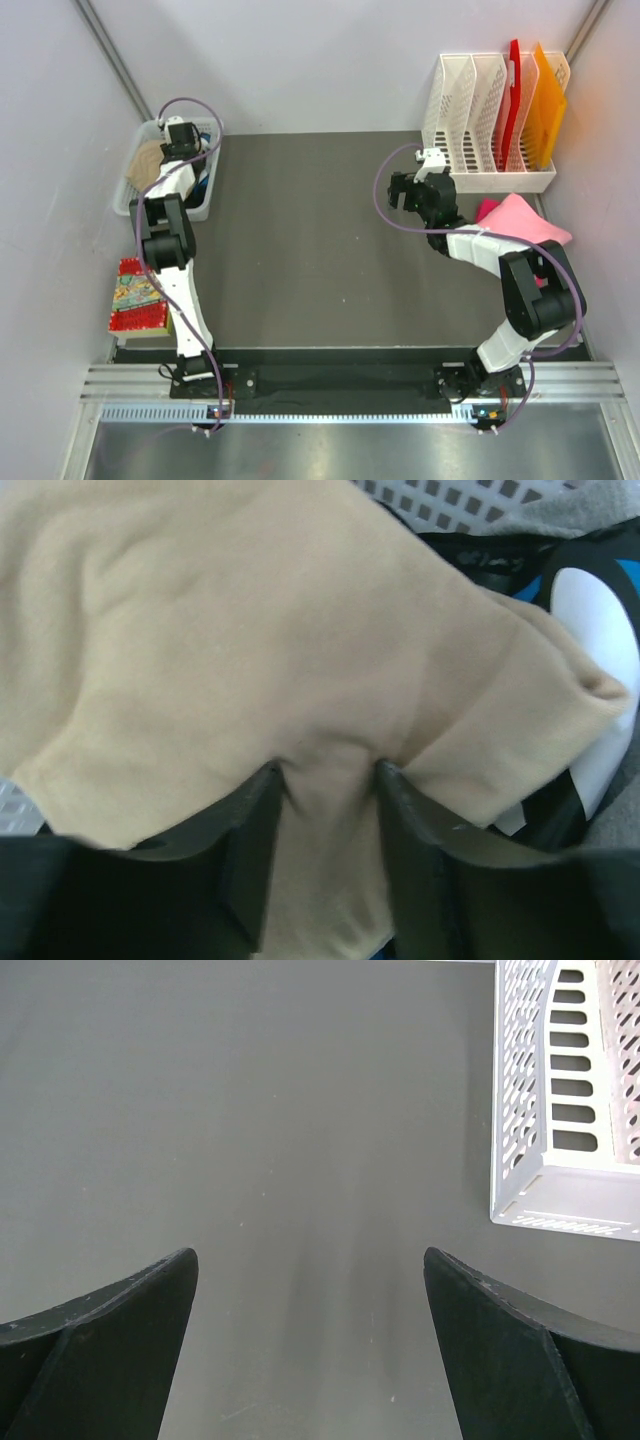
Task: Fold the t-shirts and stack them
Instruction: Grab the tshirt from the pile, then move the tshirt to the center of the board
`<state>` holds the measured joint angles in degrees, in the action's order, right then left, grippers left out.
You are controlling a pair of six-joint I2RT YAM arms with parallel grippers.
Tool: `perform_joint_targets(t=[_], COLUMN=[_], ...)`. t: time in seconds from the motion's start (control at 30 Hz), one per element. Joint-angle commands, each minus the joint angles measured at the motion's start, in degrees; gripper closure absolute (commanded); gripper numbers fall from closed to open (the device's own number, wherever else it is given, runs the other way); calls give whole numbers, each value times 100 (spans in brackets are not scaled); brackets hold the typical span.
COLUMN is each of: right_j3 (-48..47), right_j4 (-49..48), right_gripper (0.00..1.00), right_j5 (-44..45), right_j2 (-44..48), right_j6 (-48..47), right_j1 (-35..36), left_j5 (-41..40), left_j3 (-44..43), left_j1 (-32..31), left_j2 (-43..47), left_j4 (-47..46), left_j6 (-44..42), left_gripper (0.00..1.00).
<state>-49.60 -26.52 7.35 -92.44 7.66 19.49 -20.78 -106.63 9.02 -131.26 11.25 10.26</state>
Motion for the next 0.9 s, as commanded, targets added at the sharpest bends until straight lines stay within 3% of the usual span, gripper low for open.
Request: perform_joint_targets(t=[0.0, 0.1, 0.2, 0.33, 0.57, 0.87], right_j3=[-287, -278, -278, -322, -462, -471], right_j4=[-134, -143, -151, -134, -2, 51], right_gripper=[6, 6, 6, 6, 7, 7], right_j5=[-94, -103, -129, -234, -445, -595], right_j2=[-37, -19, -28, -72, -221, -239], right_j6=[-19, -10, -10, -10, -133, -212], right_j1=[29, 29, 29, 38, 134, 196], left_j5=[267, 267, 284, 285, 355, 303], left_j3=[-103, -139, -34, 519, 1881, 1795], left_j1=[-31, -31, -23, -67, -58, -58], left_j2=[-382, -357, -120, 626, 2716, 3835], left_j4=[185, 282, 334, 54, -878, -738], left_j6=[-103, -86, -59, -51, -130, -174], left_gripper=[74, 91, 100, 100, 100, 100])
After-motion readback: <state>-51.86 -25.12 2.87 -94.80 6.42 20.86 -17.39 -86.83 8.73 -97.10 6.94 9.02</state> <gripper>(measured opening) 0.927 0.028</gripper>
